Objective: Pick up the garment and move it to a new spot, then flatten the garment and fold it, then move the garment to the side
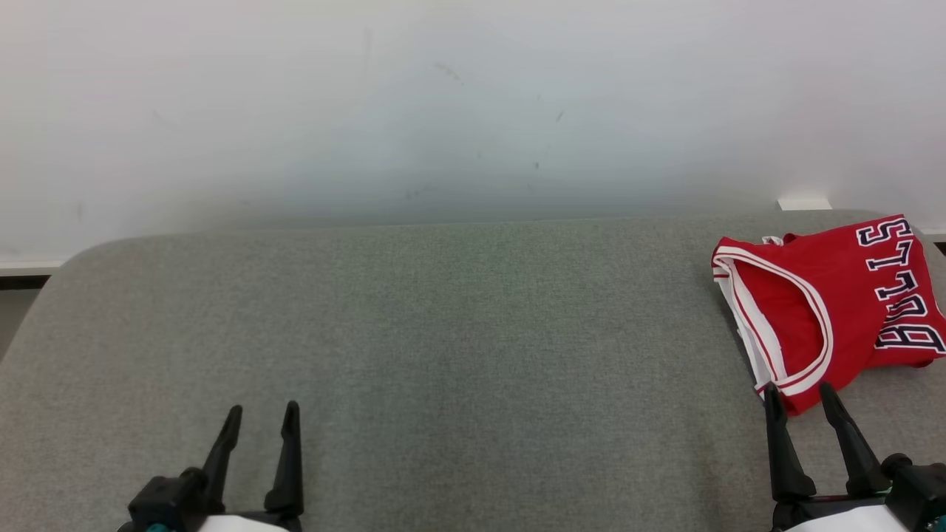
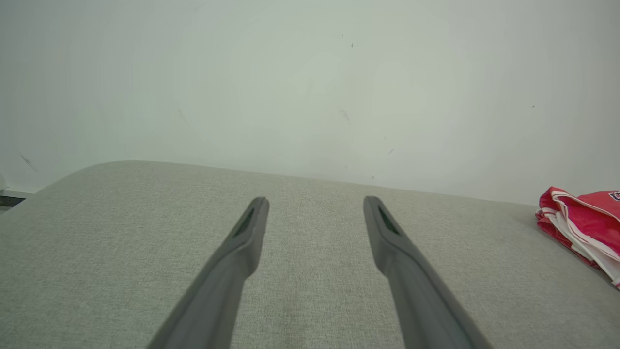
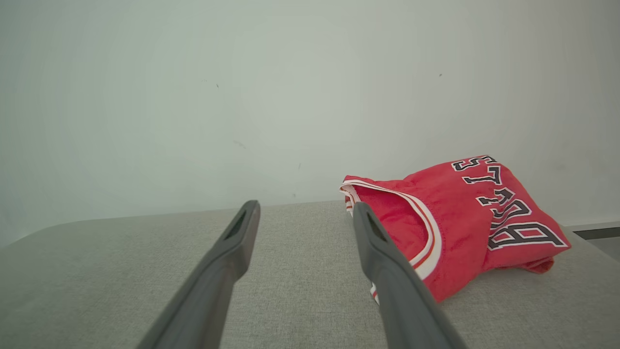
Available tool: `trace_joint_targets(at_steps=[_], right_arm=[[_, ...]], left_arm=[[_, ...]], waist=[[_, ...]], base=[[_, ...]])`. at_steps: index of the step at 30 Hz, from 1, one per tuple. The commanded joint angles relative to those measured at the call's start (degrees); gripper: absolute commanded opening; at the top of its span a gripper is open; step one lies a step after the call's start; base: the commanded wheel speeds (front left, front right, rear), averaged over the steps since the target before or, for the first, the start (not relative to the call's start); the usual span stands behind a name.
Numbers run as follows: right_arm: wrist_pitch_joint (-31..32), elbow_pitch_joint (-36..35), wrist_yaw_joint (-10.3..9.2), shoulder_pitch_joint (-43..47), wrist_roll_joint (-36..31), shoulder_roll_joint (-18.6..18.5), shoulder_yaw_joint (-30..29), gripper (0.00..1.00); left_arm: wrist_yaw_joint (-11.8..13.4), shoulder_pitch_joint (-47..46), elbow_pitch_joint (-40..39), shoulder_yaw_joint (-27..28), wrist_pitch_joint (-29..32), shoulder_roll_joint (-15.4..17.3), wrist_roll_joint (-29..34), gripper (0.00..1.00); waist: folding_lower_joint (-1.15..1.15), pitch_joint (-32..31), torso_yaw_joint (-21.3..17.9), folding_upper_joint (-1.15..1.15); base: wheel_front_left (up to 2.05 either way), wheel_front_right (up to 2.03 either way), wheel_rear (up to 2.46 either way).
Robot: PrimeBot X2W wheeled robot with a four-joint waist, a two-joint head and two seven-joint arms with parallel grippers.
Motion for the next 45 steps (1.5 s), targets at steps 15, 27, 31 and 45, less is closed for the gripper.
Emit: trace_joint_targets(at_steps=[15, 27, 31, 45], right_arm=[[1.02, 1.28, 0.0, 0.43, 3.06, 0.99, 0.07, 0.0], [4.4, 1.19, -0.02, -0.14, 14.28, 1.41, -1.74, 0.0], [5.41, 1.15, -0.02, -0.32, 17.66, 1.54, -2.27, 0.0], [8.63, 1.06, -0.03, -0.91, 28.36, 1.89, -3.99, 0.0]], left_arm=[[-0.05, -0.17, 2.32, 0.34, 1.44, -0.24, -3.69, 0.0], [-0.31, -0.62, 1.91, 0.95, 4.55, -0.17, -16.64, 0.0], [-0.38, -0.77, 1.77, 1.16, 5.49, -0.15, -20.5, 0.0], [-0.46, -1.43, 1.48, 2.03, 8.65, -0.07, -32.71, 0.0]], waist=[[0.01, 0.08, 0.16, 0.0], [0.01, 0.13, 0.43, 0.0], [0.01, 0.15, 0.52, 0.0], [0.01, 0.21, 0.82, 0.0]], base=[[0.0, 0.0, 0.0], [0.0, 0.0, 0.0], [0.0, 0.0, 0.0], [0.0, 0.0, 0.0]])
